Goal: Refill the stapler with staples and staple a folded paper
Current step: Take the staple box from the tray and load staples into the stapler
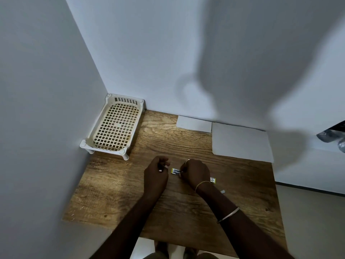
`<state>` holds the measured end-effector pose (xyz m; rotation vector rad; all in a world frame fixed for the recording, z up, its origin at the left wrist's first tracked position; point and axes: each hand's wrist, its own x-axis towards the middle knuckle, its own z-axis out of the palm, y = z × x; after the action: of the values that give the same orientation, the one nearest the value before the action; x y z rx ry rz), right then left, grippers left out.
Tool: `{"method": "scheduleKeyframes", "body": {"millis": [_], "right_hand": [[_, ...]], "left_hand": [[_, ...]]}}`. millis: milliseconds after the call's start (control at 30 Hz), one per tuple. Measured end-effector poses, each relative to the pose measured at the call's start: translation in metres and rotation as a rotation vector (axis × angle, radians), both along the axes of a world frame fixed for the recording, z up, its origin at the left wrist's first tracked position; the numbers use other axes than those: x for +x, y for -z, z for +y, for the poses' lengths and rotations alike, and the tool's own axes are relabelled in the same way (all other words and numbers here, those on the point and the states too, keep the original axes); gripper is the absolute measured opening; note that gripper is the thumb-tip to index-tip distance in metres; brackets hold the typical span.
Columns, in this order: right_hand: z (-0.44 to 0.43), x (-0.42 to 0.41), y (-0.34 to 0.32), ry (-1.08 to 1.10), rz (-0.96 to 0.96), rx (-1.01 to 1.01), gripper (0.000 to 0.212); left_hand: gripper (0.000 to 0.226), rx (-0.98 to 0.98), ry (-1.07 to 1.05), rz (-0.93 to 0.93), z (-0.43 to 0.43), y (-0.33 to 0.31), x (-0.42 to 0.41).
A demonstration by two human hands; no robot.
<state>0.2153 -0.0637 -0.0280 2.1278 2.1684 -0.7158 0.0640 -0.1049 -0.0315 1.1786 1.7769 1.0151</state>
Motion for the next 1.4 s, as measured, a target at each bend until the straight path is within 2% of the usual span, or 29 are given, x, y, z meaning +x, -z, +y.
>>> {"method": "scheduleKeyframes", "body": {"millis": [467,933,1400], "right_hand": [[-0.0053,0.002,0.005,-0.011,-0.044,0.112,0.02],[-0.0089,0.0043,0.0089,-0.047,-0.026,0.087,0.023],[-0.0094,0.0057,0.0082,-0.096,-0.058,0.08,0.017]], "left_hand": [[0.038,0.007,0.005,0.016,0.0011,0.0014,0.0045],[0.047,-0.009,-0.003,-0.019,-0.0019,0.0007,0.008],[0.04,-0.007,0.002,0.006,-0.0069,-0.0011,0.008]]}}
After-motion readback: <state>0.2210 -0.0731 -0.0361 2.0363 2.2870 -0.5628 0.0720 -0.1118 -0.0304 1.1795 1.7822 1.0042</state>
